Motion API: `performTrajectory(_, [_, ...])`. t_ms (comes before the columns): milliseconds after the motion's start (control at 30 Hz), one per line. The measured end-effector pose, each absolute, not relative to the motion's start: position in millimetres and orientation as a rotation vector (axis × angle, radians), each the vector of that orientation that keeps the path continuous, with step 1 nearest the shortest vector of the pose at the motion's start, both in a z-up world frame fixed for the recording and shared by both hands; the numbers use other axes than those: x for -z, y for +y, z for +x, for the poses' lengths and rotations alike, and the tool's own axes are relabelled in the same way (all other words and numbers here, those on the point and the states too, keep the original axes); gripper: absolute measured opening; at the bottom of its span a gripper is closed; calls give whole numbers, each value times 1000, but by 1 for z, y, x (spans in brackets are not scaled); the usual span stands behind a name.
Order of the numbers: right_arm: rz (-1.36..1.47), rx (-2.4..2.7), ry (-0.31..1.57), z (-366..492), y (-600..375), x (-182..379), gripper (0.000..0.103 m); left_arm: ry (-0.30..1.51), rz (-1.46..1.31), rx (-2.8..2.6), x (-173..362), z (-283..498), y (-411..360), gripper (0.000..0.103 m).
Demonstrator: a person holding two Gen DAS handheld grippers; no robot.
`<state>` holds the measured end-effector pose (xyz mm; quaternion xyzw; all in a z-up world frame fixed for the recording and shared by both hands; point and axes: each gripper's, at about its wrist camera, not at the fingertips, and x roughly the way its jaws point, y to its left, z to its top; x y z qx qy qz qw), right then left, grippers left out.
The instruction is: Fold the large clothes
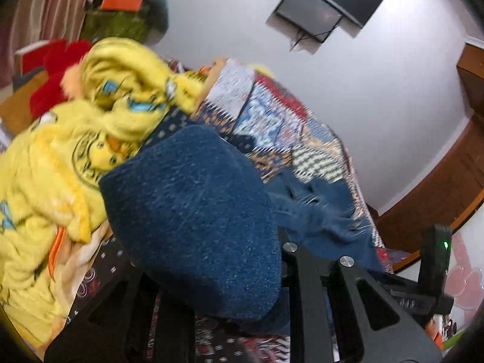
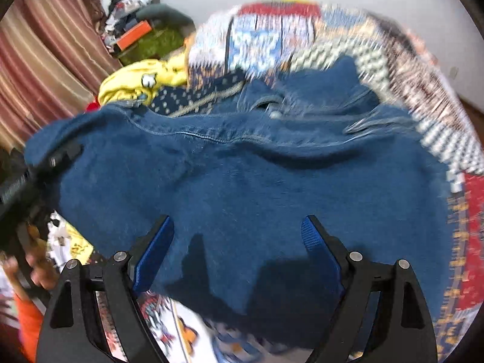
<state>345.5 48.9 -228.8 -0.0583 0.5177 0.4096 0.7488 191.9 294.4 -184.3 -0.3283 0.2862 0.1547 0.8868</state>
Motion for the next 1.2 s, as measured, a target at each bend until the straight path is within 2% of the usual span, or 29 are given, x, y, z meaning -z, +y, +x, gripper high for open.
performTrajectory(133, [-141,-856,1203,350,64,253,84,595,-696,-312,197,185,296,19])
performTrajectory(233, [-219,-851,1147,338,70,255,86,588,-693,-303,195,178,292,19])
performTrajectory(433, [-279,-871,1131,334,68,249,88,543,-634,-239,160,202,275,19])
performTrajectory(567, [-184,-877,1149,340,34,236,88,514,-567,-171,123,234,245,19])
performTrajectory(867, [-123,-628,986,348,-100,191,88,518,-412,63,78,331,121,18])
performTrajectory(1033, [-17,-498,938,358,-166,173,88,629,-229,234,100,364,31,18])
performTrajectory(1200, [65,-403,938,360,-214,171,88,818,48,302,165,367,-35,18])
